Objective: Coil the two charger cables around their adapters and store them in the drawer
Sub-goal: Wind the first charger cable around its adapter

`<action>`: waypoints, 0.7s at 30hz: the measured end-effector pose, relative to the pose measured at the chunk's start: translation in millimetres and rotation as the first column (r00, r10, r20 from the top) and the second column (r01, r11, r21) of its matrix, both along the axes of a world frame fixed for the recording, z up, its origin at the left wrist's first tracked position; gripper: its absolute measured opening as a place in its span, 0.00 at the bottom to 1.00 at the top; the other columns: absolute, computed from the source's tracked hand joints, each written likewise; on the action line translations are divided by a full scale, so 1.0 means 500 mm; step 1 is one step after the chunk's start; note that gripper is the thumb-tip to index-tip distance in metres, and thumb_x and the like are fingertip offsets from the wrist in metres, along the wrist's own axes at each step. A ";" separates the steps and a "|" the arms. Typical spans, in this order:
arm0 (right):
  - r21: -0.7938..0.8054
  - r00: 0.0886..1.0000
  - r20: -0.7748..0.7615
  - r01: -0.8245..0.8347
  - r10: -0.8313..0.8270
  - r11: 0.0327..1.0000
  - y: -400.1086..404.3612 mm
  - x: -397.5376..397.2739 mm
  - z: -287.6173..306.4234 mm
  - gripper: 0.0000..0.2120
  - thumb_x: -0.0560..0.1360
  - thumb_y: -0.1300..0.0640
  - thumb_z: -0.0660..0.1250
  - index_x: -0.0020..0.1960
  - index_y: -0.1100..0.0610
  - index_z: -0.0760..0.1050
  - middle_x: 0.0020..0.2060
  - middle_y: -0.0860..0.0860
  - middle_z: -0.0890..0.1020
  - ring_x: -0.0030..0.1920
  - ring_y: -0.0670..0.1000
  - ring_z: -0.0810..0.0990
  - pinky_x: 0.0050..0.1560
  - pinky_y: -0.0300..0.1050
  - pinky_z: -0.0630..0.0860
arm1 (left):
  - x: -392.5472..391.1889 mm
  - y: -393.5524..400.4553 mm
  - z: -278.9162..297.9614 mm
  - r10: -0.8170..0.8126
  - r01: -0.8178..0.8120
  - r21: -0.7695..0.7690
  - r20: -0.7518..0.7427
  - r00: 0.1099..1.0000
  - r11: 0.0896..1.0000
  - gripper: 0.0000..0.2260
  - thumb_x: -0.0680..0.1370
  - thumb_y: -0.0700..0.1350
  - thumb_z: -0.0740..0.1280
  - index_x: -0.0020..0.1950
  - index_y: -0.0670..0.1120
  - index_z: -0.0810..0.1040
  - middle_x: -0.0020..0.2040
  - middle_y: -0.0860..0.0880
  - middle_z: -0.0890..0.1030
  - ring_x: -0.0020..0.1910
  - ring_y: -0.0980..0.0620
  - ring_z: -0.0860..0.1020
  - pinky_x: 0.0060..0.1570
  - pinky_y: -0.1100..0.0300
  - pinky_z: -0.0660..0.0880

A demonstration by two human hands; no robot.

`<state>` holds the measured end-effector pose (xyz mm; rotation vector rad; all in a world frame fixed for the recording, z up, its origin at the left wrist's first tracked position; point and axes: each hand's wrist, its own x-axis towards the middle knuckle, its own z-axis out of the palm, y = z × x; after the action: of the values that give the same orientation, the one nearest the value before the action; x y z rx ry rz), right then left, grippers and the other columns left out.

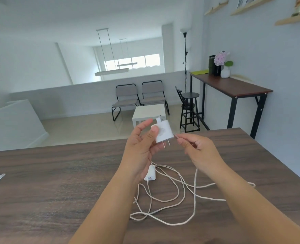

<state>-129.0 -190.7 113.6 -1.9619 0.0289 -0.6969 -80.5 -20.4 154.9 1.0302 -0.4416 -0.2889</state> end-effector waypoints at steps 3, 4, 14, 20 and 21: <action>-0.094 0.999 -0.035 -0.030 0.026 0.995 0.020 -0.013 -0.003 0.14 0.79 0.54 0.64 0.60 0.39 0.76 0.28 0.43 0.79 0.31 0.41 0.75 0.38 0.29 0.71 | 0.007 -0.002 0.018 0.032 -0.031 -0.035 0.010 0.999 0.999 0.17 0.76 0.37 0.67 0.65 0.42 0.73 0.47 0.45 0.84 0.45 0.50 0.83 0.40 0.60 0.82; -0.141 0.998 -0.047 -0.043 0.036 0.989 0.026 -0.019 -0.003 0.15 0.79 0.54 0.63 0.60 0.36 0.74 0.29 0.46 0.78 0.32 0.43 0.76 0.38 0.31 0.72 | 0.010 -0.001 0.022 0.035 -0.034 -0.037 0.016 0.999 0.999 0.17 0.76 0.36 0.67 0.65 0.42 0.73 0.50 0.45 0.83 0.46 0.50 0.83 0.42 0.59 0.82; -0.493 0.993 -0.073 -0.112 0.087 0.863 0.052 -0.072 0.049 0.12 0.80 0.51 0.59 0.56 0.55 0.79 0.33 0.48 0.80 0.37 0.47 0.76 0.42 0.43 0.73 | 0.026 0.006 0.004 0.210 -0.261 0.162 0.279 0.937 0.952 0.17 0.72 0.36 0.74 0.58 0.49 0.79 0.51 0.49 0.85 0.48 0.51 0.83 0.49 0.56 0.80; -0.483 0.993 -0.111 -0.096 0.048 0.870 0.027 -0.088 0.100 0.07 0.76 0.48 0.66 0.43 0.48 0.81 0.29 0.43 0.78 0.31 0.43 0.73 0.34 0.35 0.68 | 0.023 0.028 -0.032 0.107 -0.300 0.374 0.457 0.883 0.878 0.19 0.68 0.40 0.78 0.57 0.51 0.81 0.49 0.51 0.85 0.47 0.52 0.82 0.53 0.52 0.80; -0.475 0.992 -0.118 -0.088 0.036 0.875 0.019 -0.087 0.106 0.07 0.75 0.47 0.67 0.43 0.48 0.82 0.29 0.45 0.79 0.31 0.43 0.73 0.34 0.36 0.69 | 0.023 0.035 -0.034 0.067 -0.276 0.400 0.464 0.883 0.874 0.19 0.69 0.40 0.78 0.58 0.51 0.82 0.49 0.50 0.85 0.48 0.50 0.83 0.54 0.51 0.80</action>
<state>-172.6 -181.0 166.5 -2.4654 -0.1576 -0.5930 -69.0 -3.1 138.0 1.6056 -0.7013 0.0176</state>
